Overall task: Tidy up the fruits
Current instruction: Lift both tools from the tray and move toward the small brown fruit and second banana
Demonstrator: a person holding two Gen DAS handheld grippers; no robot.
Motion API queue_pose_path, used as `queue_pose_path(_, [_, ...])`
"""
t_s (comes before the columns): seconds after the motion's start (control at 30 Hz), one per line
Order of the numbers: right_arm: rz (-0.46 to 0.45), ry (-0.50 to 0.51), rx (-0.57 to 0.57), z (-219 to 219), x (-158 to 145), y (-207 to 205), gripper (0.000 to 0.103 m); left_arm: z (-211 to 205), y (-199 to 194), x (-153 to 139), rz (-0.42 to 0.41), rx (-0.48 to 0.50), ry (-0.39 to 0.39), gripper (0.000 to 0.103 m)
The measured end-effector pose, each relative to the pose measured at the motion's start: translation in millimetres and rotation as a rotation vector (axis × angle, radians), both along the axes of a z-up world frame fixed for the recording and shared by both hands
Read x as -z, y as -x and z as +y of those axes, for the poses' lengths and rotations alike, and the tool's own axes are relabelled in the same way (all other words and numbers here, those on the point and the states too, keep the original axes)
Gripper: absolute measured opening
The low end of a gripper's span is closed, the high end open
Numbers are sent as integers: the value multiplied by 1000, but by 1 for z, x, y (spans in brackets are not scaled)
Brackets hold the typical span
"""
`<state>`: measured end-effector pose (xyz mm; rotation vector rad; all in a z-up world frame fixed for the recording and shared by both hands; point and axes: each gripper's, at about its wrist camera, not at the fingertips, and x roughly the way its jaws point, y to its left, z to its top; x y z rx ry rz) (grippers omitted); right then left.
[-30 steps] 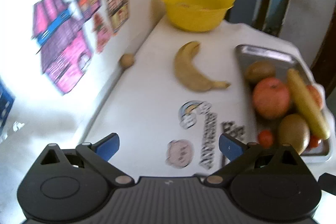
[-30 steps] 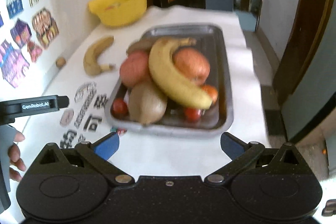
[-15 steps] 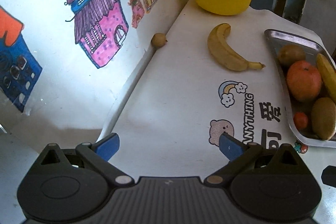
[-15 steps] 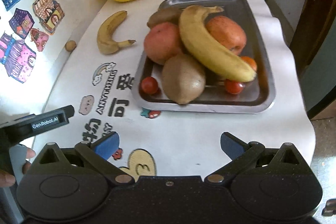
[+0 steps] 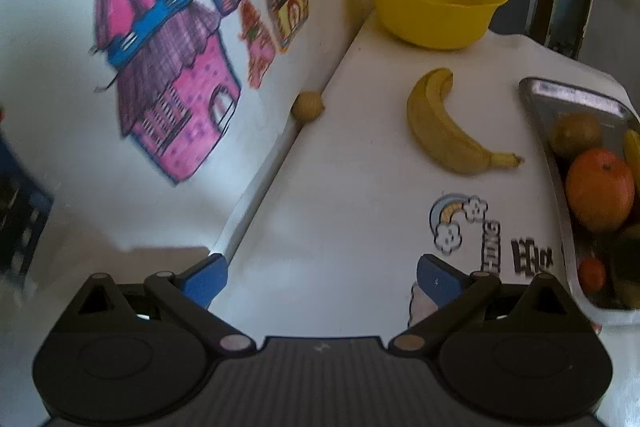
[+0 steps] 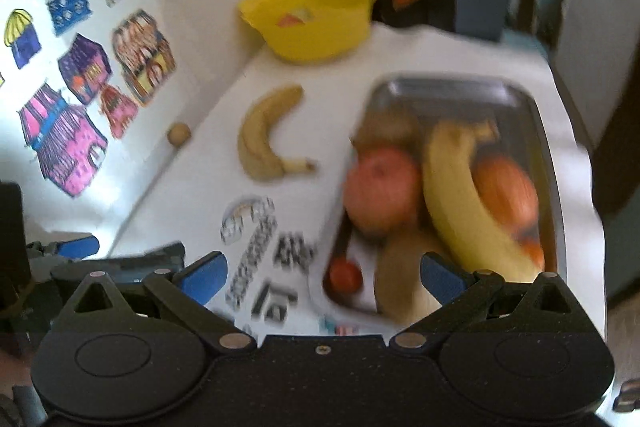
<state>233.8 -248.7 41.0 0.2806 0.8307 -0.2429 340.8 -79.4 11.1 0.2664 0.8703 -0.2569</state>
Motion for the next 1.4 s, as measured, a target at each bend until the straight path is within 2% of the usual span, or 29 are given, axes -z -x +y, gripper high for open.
queue_pose_path(0.13, [3,-3,-94,-4,-4,-35,102,-10,-8,2,-44,29,-9,102])
queue_pose_path(0.23, [28,37,-138,-5,-5,-64,102,-19,-13,3,-63,56,-16,102])
queue_pose_path(0.47, [113,60,-183,-11,1,-116,102,-27,-21,8,-51,67,-12,102])
queue_pose_path(0.6, [121,72,-195,-14,4,-130,102,-28,-24,9,-59,34,-3,102])
queue_pose_path(0.9, [133,88,-208,-22,11,-133,102,-24,-26,13,-58,-97,44,102])
queue_pose_path(1.0, [110,93,-225,-29,9,-127,102,-22,-31,14,-55,-161,57,102])
queue_pose_path(1.1, [35,93,-288,-38,1,-115,102,-20,-35,12,-44,-219,95,102])
queue_pose_path(1.17, [9,127,-348,-41,-2,-109,101,-21,-41,9,-36,-241,125,102])
queue_pose_path(1.4, [3,258,-504,-32,5,-106,92,-28,-71,1,2,-263,268,102])
